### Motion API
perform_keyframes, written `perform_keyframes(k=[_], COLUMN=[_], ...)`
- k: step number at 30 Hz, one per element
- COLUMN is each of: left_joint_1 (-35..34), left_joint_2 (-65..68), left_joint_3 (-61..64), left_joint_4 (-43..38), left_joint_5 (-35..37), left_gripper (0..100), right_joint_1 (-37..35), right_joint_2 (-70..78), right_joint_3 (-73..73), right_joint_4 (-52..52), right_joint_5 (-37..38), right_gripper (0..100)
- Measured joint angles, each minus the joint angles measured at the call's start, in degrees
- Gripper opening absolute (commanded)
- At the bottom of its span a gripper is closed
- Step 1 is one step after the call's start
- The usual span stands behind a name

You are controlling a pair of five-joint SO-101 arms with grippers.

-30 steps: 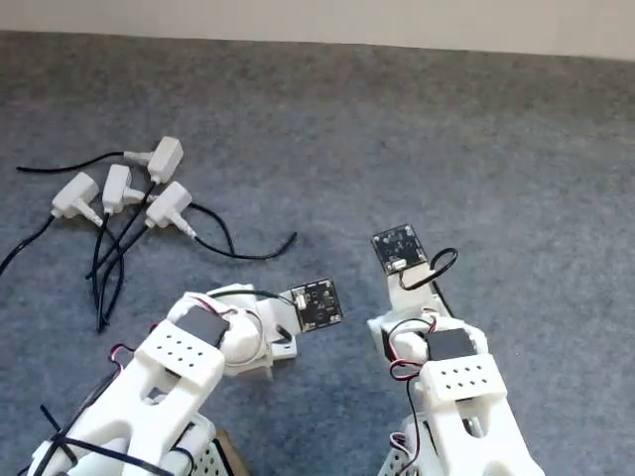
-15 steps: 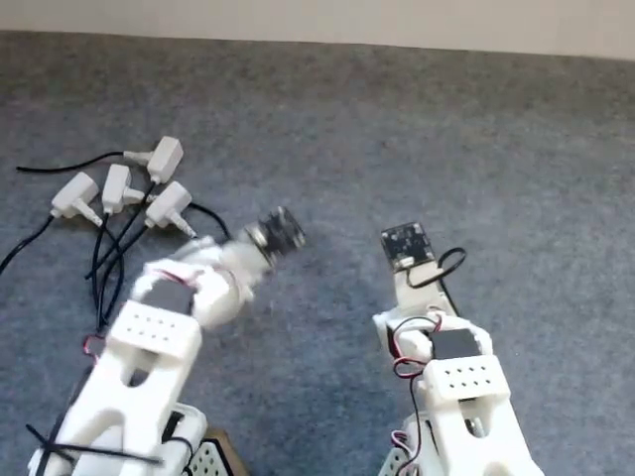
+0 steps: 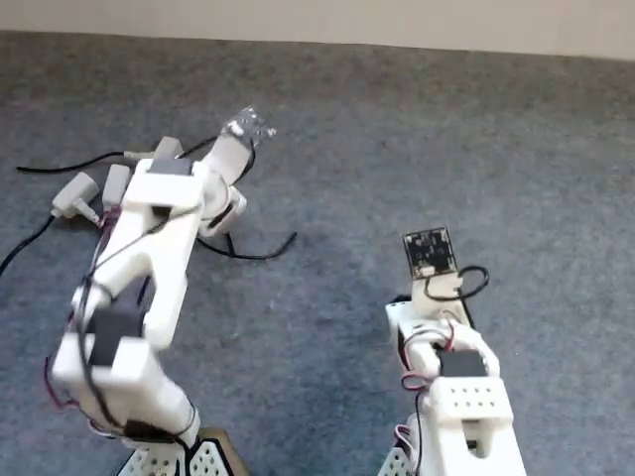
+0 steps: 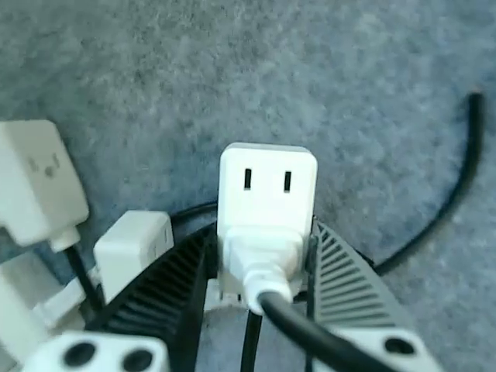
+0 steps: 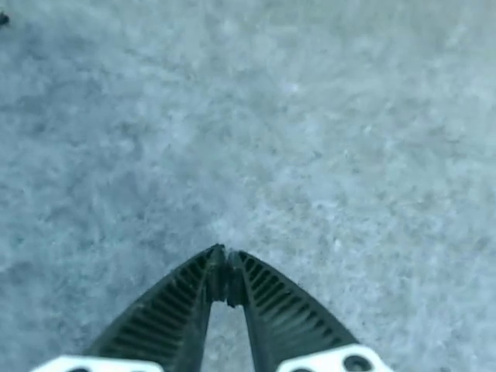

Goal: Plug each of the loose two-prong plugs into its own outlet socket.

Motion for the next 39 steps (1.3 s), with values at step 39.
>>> perform_keyframes(k=[39], left_joint_1=[-6.2], left_joint_2=[13.6], left_joint_3=[-72.8], left_joint_4=[44.5], left_joint_5=[21.5], left_gripper=[26], right_joint_1=[0.4], right_joint_2=[-41.0], right_joint_3=[7.4], right_joint_4=[15.7], right_joint_5=[2.6], right_gripper=[0.5])
